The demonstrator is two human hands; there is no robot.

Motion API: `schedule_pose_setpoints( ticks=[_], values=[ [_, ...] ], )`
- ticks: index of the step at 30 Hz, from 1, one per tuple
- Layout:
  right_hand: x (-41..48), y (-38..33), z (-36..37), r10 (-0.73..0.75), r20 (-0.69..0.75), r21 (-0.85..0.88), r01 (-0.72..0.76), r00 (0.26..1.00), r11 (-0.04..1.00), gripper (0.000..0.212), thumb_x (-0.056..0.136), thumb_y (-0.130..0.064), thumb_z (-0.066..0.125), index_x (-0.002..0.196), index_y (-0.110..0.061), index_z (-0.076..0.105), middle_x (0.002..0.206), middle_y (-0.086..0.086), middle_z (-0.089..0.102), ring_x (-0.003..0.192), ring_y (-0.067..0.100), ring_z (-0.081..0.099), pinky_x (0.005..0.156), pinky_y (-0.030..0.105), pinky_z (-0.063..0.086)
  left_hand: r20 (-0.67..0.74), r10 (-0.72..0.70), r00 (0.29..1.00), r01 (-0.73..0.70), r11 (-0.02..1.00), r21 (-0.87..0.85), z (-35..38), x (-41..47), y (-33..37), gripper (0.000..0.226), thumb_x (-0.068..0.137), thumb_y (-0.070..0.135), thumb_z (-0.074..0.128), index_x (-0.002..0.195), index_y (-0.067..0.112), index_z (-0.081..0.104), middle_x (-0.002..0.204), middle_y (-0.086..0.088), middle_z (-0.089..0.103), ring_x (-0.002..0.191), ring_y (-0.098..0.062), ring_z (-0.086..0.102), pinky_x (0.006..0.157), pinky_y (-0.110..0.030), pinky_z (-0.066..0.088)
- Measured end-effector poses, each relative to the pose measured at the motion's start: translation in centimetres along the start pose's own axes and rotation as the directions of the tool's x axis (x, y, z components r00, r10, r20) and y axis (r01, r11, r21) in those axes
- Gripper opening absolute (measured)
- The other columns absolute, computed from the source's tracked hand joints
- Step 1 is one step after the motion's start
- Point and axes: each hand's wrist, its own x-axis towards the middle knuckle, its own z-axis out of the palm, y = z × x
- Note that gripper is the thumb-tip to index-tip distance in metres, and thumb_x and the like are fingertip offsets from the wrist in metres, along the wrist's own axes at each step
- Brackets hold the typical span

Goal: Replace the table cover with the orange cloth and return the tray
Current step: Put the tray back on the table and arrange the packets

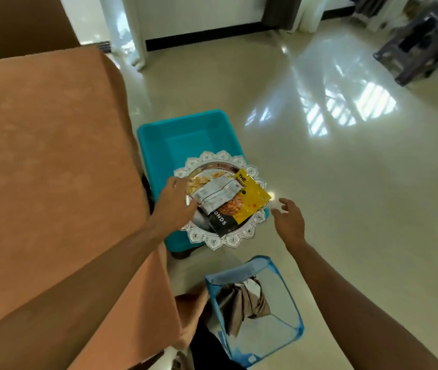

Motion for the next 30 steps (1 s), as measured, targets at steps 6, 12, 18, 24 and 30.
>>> schedule_pose_setpoints(
  ticks=[6,12,18,24,30],
  values=[
    [2.5,0.9,2.6,0.317,0.224,0.307,-0.376,0.921,0.874,0.023,0.099,-0.033,0.060,0.114,-0.017,0.067,0.109,0.008,0.068,0.094,0.022,0.063,0.078,0.036,0.052,-0.054,-0.397,0.916,0.390,0.915,-0.107,3.0,6.5,-2.6,0.070,0.092,0.034,0.062,0.148,0.005,0.032,0.145,-0.021,0.038,0.133,-0.036,0.038,0.110,-0.041,0.033],
    [2.2,1.8,5.4,0.290,0.170,0.407,-0.335,0.942,0.850,0.022,0.100,-0.030,0.051,0.088,-0.014,0.062,0.086,0.007,0.055,0.081,0.019,0.054,0.072,0.031,0.049,0.027,-0.618,0.786,0.587,0.731,-0.349,4.0,8.1,-4.1,0.038,0.090,0.023,0.058,0.128,0.016,0.060,0.116,-0.005,0.065,0.097,-0.021,0.059,0.081,-0.028,0.045],
    [1.8,1.4,6.3,0.268,0.107,0.428,-0.288,0.957,0.857,0.019,0.101,-0.026,0.051,0.087,-0.017,0.061,0.082,0.009,0.056,0.075,0.019,0.052,0.070,0.033,0.042,0.058,-0.704,0.708,0.603,0.560,-0.568,3.1,8.4,-4.3,0.014,0.084,0.010,0.056,0.077,0.016,0.067,0.075,-0.004,0.066,0.072,-0.020,0.058,0.060,-0.026,0.046],
    [0.5,-1.8,5.0,0.219,0.015,0.554,-0.190,0.976,0.810,0.017,0.100,-0.024,0.054,0.085,-0.019,0.063,0.085,0.008,0.065,0.080,0.021,0.059,0.074,0.034,0.044,0.072,-0.643,0.762,0.495,0.508,-0.705,-0.5,6.7,-2.0,0.013,0.086,0.004,0.057,0.083,0.010,0.069,0.075,-0.007,0.067,0.067,-0.020,0.059,0.059,-0.028,0.050],
    [-4.0,-7.4,1.5,0.075,-0.059,0.633,-0.021,0.995,0.774,0.018,0.095,-0.015,0.057,0.080,-0.019,0.066,0.083,0.008,0.067,0.078,0.022,0.062,0.074,0.037,0.048,0.022,-0.512,0.859,0.310,0.485,-0.818,-8.0,1.2,0.9,0.017,0.090,0.006,0.065,0.078,0.017,0.067,0.073,-0.002,0.070,0.059,-0.012,0.062,0.055,-0.025,0.052]
  ],
)
